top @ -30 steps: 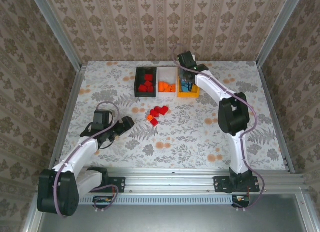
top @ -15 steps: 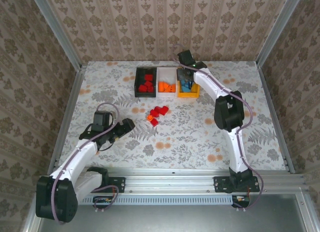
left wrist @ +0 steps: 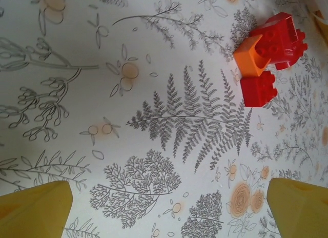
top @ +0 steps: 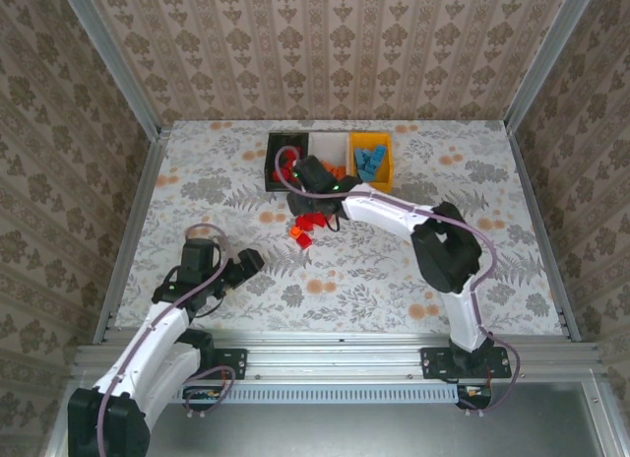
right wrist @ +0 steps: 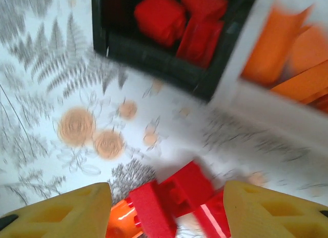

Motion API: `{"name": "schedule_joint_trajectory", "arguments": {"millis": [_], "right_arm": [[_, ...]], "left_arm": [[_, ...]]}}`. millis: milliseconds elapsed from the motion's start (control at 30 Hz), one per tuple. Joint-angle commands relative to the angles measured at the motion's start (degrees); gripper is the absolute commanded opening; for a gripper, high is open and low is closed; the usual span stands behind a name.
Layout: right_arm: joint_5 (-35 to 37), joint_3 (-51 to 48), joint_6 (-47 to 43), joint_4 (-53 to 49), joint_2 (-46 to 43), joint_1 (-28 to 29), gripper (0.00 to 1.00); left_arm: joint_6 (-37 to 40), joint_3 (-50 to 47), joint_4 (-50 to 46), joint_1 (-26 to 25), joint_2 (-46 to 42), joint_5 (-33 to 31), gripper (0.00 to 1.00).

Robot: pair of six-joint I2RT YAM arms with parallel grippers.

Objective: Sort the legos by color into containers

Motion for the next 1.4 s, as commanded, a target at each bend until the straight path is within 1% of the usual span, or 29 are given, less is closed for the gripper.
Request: {"name": "schedule_joint_trajectory", "arguments": {"millis": [0,67,200,333,533,833,1067,1167,1367], "right_arm": [[0.0,2.8,1.3,-1.8,3.8,0.4,0.6],[1.6,2.9,2.0,-2.1,4.6,0.7,0.59],[1.9,2.8,1.6,-2.8,6.2,1.1,0.57],[0.9,1.9,2.3,-2.2,7.1,1.3,0.49],[0.5,1.3,2.6,-3.0,6.8,2.5,0.45],[0.3,-2.1,4.7,-2.3,6.0,4.5,0.46],[1.6,-5.1,5.1,-2.4,2.7,6.1,0.46],[2.1,-6.3,6.2,-2.6,1.6,6.6,0.48],[4.1,-6.4,5.7,-4.0,-0.2,7.6,0.55]], "left_arm": [[-2.7,-1.9,-0.6,-0.5,-2.6,0.4,1.0],[-3.3,-2.7,-0.5,-0.5,-3.8,0.5,1.0],[-4.2,-4.4,0.1,-0.6,-5.5,0.6,1.0],[-4.4,-5.4,0.8,-0.6,-5.9,-0.1,1.0],[-4.4,-5.6,1.6,-0.6,-5.9,-0.5,1.0],[-4.1,-6.1,0.4,-0.5,-6.6,0.6,1.0],[-4.6,-7.1,-1.9,-0.6,-10.8,0.0,1.0],[-5.0,-7.6,-2.5,-0.6,-12.3,-0.1,1.0],[-5.7,-8.4,-1.7,-0.5,-13.1,-0.3,1.0]]}}
